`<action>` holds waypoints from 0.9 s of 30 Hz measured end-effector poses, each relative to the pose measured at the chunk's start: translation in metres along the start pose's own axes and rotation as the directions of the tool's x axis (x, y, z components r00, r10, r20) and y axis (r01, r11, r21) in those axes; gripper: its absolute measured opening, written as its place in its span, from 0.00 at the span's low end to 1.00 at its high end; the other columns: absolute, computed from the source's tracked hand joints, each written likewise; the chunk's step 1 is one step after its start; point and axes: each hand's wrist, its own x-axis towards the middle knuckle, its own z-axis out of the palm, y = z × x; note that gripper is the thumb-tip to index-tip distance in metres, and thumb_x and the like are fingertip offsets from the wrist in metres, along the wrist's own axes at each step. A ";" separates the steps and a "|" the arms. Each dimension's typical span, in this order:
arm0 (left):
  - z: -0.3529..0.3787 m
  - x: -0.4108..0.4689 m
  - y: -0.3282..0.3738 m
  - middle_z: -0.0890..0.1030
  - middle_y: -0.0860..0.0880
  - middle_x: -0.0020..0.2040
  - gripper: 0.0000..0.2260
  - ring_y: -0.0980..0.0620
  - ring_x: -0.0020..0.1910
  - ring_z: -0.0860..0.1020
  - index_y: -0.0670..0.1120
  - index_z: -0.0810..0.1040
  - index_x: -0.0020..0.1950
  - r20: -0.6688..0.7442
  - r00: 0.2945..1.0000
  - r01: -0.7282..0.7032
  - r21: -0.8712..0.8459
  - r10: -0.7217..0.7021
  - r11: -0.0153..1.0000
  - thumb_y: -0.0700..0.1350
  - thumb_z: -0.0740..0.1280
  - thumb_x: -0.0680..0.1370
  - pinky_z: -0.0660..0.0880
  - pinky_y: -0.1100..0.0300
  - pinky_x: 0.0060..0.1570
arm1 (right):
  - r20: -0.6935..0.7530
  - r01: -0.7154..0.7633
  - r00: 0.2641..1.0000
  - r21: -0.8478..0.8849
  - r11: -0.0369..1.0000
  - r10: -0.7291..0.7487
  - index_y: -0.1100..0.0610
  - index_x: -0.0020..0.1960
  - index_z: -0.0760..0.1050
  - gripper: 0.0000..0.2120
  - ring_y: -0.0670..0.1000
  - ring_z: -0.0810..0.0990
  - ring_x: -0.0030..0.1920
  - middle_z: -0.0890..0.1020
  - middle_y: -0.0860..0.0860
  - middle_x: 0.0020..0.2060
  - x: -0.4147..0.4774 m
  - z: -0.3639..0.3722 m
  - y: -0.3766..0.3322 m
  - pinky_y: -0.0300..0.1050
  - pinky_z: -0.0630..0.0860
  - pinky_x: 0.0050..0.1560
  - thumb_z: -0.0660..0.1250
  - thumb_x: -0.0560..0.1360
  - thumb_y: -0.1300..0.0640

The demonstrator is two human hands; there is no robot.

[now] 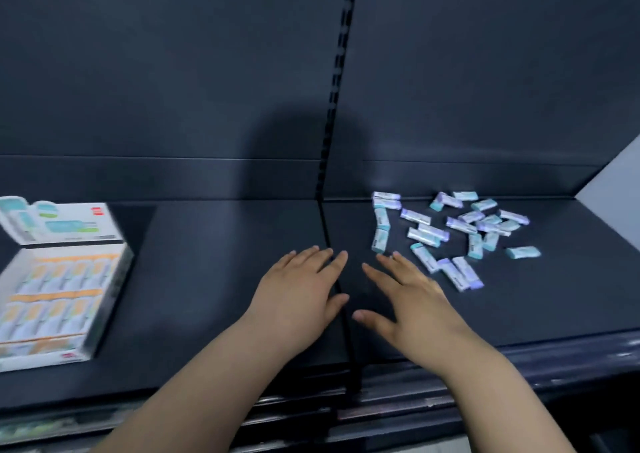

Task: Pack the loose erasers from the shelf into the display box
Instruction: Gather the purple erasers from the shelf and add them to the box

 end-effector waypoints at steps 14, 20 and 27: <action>0.026 0.025 0.030 0.56 0.53 0.76 0.26 0.54 0.74 0.54 0.51 0.51 0.76 0.050 0.998 0.032 0.021 -0.033 0.999 0.55 0.53 0.80 0.48 0.59 0.73 | -0.122 -0.138 0.981 0.102 0.985 0.150 0.50 0.71 0.63 0.25 0.48 0.61 0.71 0.66 0.46 0.71 -0.002 0.001 0.063 0.43 0.59 0.70 0.60 0.76 0.44; 0.027 0.044 0.034 0.57 0.54 0.75 0.25 0.54 0.74 0.54 0.51 0.52 0.76 0.049 0.998 0.026 0.004 -0.026 1.000 0.54 0.54 0.80 0.50 0.60 0.72 | -0.231 -0.360 0.898 0.109 0.927 0.375 0.52 0.64 0.72 0.17 0.55 0.68 0.63 0.73 0.51 0.63 0.015 -0.007 0.097 0.50 0.68 0.61 0.61 0.76 0.52; 0.027 0.065 0.053 0.57 0.55 0.75 0.25 0.55 0.73 0.56 0.52 0.52 0.75 0.041 0.991 0.128 0.000 -0.128 0.992 0.54 0.54 0.80 0.54 0.61 0.70 | -0.128 -0.243 0.961 0.040 0.969 0.247 0.50 0.58 0.75 0.16 0.54 0.69 0.61 0.74 0.51 0.57 0.063 -0.013 0.124 0.48 0.69 0.60 0.65 0.73 0.44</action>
